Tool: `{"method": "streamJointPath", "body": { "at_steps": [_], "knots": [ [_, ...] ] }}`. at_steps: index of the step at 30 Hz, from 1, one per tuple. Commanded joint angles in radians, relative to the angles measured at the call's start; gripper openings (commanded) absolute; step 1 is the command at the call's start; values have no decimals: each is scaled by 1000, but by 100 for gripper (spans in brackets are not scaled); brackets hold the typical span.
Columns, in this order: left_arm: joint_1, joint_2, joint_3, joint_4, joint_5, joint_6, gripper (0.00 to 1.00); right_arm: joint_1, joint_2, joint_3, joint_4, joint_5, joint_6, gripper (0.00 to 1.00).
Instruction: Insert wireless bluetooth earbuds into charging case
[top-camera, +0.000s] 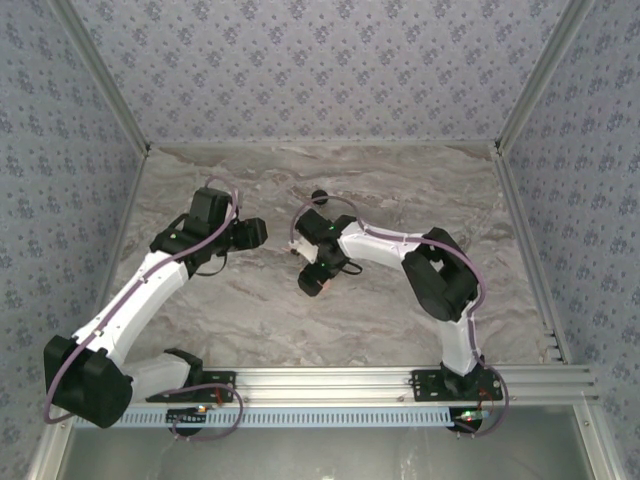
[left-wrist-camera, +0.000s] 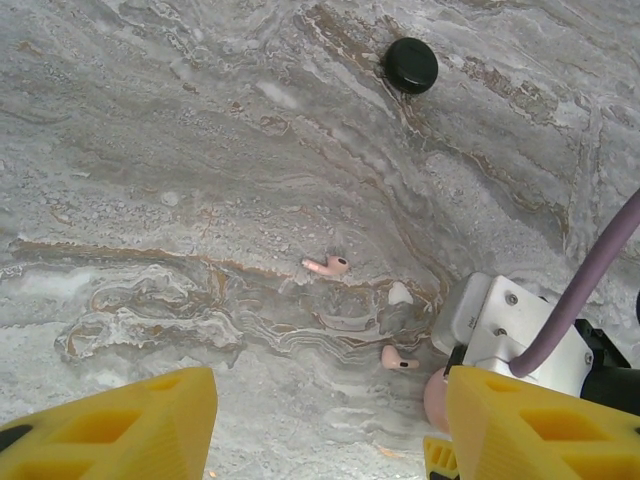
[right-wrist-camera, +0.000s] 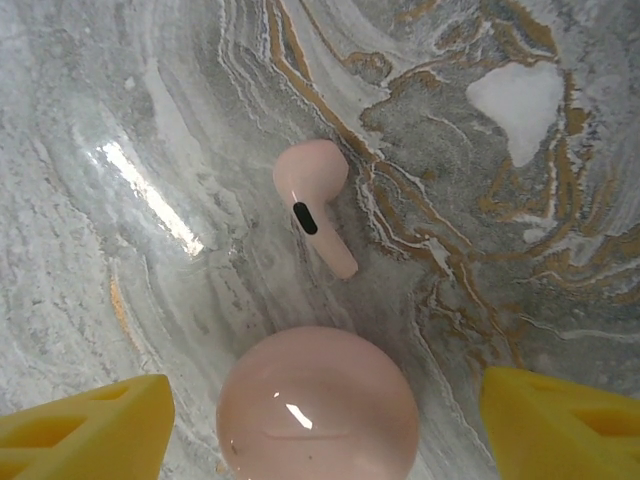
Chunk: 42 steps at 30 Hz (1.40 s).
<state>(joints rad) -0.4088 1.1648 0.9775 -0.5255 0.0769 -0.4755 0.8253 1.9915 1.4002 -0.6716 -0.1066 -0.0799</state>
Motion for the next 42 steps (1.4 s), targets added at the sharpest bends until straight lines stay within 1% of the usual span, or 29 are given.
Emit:
{"method": "streamJointPath", "body": {
  "at_steps": [1,8,10,14,17,24,30,34,36,42],
  "knots": [
    [-5,-23,-3,-20,-16,11,62,6,32,33,-38,27,-6,79],
    [-5,-22,-4,-22,-20,11,62,7,55,44,-44,46,10,69],
    [-5,-23,-7,-22,-20,11,62,2,52,40,-42,53,23,64],
    [-5,-19,-8,-20,-21,11,62,-9,33,18,-26,57,56,58],
    [-5,-18,-9,-19,-21,11,62,-28,1,-12,-4,63,96,58],
    [-5,-16,-11,-14,-19,6,62,-113,-44,-45,39,100,268,53],
    [-5,-4,-17,3,-8,-8,62,-157,2,9,28,148,410,51],
    [-5,5,-28,21,11,-24,62,-170,56,70,2,163,464,52],
    [-5,10,-35,33,24,-30,62,-176,69,86,1,161,481,52],
    [-7,20,-43,53,41,-38,62,-201,88,98,21,104,509,54]
  ]
}}
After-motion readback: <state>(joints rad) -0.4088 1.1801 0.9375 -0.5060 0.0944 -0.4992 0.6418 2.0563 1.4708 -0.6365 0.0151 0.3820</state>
